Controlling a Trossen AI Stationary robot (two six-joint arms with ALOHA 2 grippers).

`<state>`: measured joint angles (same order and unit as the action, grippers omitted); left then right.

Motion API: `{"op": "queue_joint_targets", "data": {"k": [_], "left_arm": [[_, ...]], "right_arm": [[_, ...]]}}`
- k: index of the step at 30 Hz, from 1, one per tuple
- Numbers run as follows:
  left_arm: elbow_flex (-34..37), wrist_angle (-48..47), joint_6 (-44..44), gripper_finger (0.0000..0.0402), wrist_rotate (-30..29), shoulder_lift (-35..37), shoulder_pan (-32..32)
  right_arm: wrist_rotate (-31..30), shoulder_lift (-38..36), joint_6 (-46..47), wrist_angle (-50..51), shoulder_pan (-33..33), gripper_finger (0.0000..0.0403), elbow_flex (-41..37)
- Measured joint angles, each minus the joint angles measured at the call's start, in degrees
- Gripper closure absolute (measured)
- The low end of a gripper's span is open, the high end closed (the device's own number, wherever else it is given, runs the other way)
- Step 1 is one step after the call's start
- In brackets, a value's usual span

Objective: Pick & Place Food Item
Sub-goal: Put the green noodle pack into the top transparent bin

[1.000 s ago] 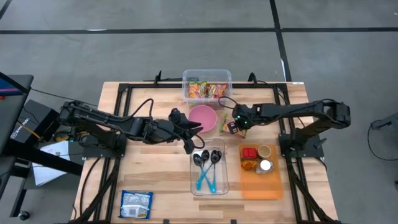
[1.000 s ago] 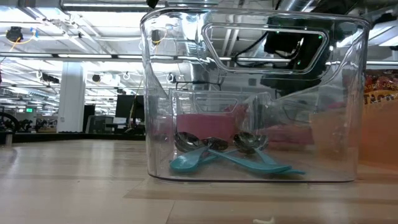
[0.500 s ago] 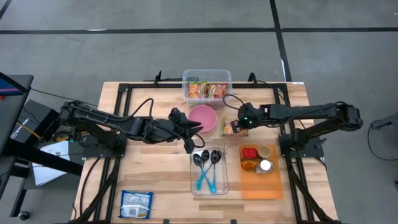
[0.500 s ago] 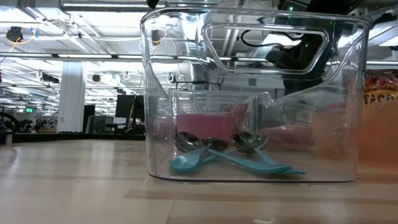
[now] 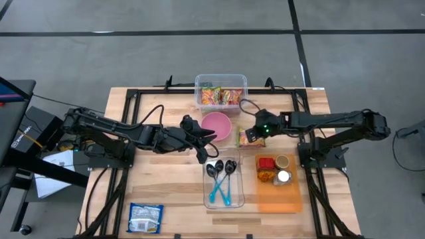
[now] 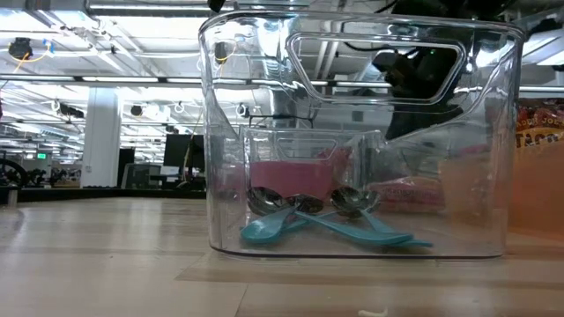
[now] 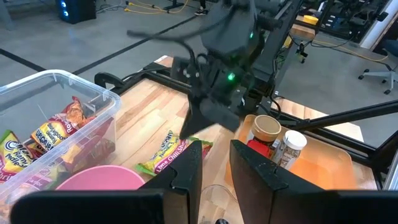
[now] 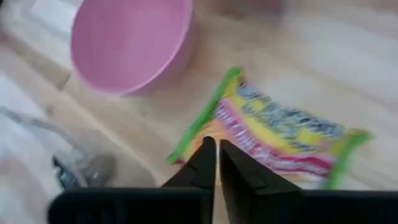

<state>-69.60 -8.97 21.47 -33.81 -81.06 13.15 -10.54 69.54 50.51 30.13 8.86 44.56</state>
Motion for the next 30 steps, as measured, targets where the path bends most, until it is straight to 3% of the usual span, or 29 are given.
{"op": "queue_joint_targets", "data": {"k": [8,12,16,30], "left_arm": [[-0.01,0.01,0.18,0.0325,0.01,-0.01,0.04],[-0.02,0.02,0.20,0.0325,0.01,-0.02,0.07],[-0.02,0.02,0.23,0.0325,0.01,-0.02,0.07],[-0.02,-0.02,0.44,0.0325,0.01,-0.02,0.55]], "right_arm": [[1.49,6.55,0.53,-0.58,0.27,0.0249,-0.04],[2.39,10.08,0.71,-0.15,0.74,0.0207,-0.04],[2.57,12.55,0.73,-0.20,0.90,0.0203,-0.04],[-1.67,11.51,0.34,-0.09,0.89,0.0258,0.00]]}}
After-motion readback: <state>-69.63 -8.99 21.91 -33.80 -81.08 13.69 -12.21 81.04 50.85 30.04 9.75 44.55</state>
